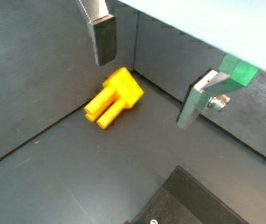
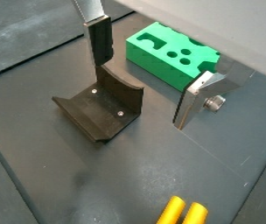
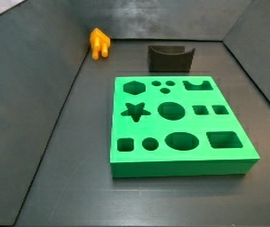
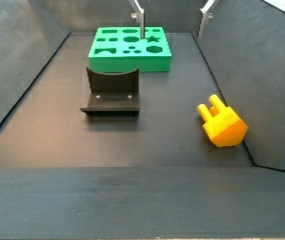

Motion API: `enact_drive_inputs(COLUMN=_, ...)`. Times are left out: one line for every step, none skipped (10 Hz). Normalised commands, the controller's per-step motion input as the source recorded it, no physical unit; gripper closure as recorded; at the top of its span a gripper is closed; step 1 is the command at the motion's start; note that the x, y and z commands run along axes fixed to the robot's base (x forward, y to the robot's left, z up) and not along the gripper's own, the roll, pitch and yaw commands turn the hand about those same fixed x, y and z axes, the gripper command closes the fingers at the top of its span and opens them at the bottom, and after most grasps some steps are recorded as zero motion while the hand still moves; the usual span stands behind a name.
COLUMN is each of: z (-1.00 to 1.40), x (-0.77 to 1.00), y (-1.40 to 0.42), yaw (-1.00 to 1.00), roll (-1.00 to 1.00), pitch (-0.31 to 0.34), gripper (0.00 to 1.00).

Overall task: Pick up the 3 prong object. Move up. Rotate the 3 prong object. Place the 3 prong object on the fixture. Regrasp the 3 prong object. Move to above the board. Insert the 3 prong object.
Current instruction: Pick up the 3 prong object.

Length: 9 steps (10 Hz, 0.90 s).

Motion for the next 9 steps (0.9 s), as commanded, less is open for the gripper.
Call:
enact_drive_inputs(z=-0.23, x=-0.77, y=0.14, yaw=0.0, roll=0.0, pitch=-0.114, gripper=0.0)
enact_drive_inputs(z=-0.23, x=-0.58, y=0.23, yaw=-0.13, roll=0.19, pitch=0.027, gripper=0.0)
enact_drive_inputs(z=-0.35, x=-0.59, y=0.16, yaw=0.0, roll=0.2, pitch=0.051, gripper=0.0)
enact_drive_inputs(z=-0.97, x=-0.48, y=0.49, yaw=0.0, roll=-0.04, pitch=-0.107, gripper=0.0)
enact_drive_inputs(z=-0.9, x=-0.43, y=0.48, yaw=0.0, roll=-0.1, pitch=-0.137, gripper=0.0)
enact_drive_inputs(z=-0.84, x=-0.31, y=0.57, yaw=0.0, roll=-0.16, pitch=-0.106, gripper=0.0)
enact_drive_inputs(z=-0.77, x=-0.27, y=0.53, yaw=0.0, roll=-0.21, pitch=-0.111, gripper=0.0)
enact_drive_inputs(z=-0.74, x=-0.23, y=0.53, yaw=0.01, roll=-0.22, pitch=-0.109, gripper=0.0)
enact_drive_inputs(z=-0.96, x=-0.35, y=0.22, yaw=0.06, roll=-0.05, pitch=-0.103, gripper=0.0)
